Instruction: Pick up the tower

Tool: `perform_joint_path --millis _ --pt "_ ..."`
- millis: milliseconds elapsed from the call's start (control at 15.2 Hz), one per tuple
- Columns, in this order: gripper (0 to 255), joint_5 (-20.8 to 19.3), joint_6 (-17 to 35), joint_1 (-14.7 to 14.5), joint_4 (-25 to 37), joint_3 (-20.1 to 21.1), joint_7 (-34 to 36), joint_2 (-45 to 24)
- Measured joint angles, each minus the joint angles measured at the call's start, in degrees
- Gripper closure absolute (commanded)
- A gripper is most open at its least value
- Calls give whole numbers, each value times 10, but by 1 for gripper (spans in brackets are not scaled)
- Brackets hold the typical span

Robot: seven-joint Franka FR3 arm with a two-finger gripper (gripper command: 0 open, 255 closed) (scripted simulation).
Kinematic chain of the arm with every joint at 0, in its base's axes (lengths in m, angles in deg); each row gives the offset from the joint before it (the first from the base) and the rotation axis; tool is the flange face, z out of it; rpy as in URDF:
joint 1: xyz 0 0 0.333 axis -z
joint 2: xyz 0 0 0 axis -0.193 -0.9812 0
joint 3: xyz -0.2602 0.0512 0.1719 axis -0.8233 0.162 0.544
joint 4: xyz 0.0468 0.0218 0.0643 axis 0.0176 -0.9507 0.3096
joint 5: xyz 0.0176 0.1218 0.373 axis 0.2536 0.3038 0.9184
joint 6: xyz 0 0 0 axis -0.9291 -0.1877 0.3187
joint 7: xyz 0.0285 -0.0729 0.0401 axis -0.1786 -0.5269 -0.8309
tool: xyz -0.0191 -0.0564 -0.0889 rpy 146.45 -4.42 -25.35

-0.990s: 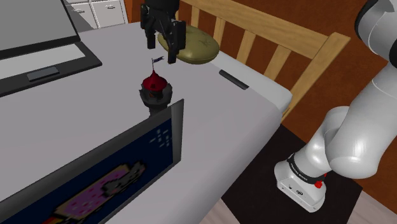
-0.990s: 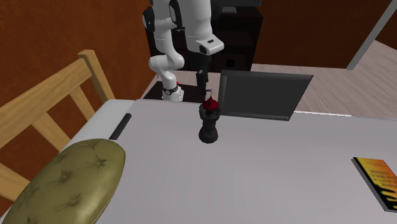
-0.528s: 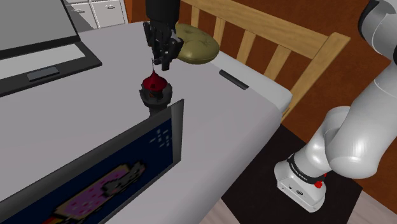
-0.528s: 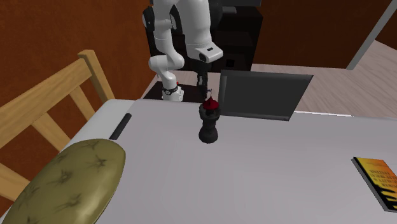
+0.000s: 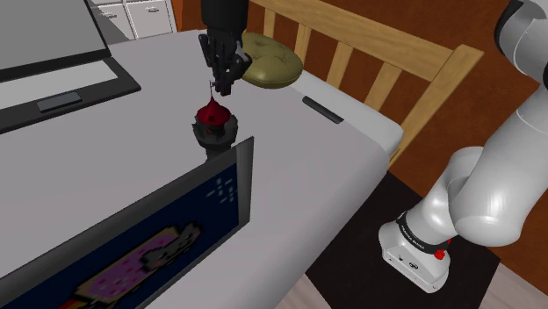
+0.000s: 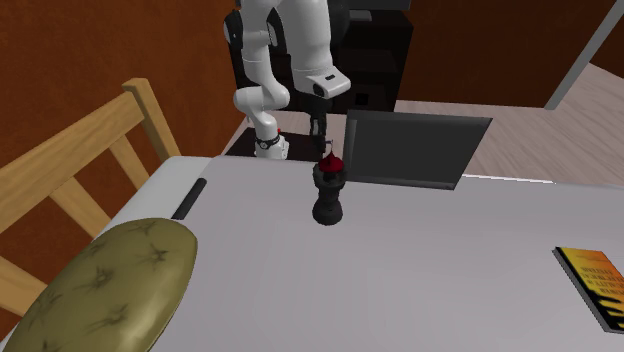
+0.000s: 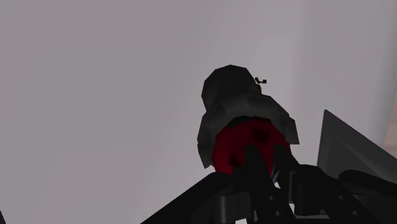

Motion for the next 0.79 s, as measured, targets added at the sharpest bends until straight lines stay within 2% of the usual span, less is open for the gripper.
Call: perform_joint_path --millis 198,792 --pt "255 -1 -17 0 19 0 2 -3" --pt "255 -9 -99 -6 136 3 15 -38"
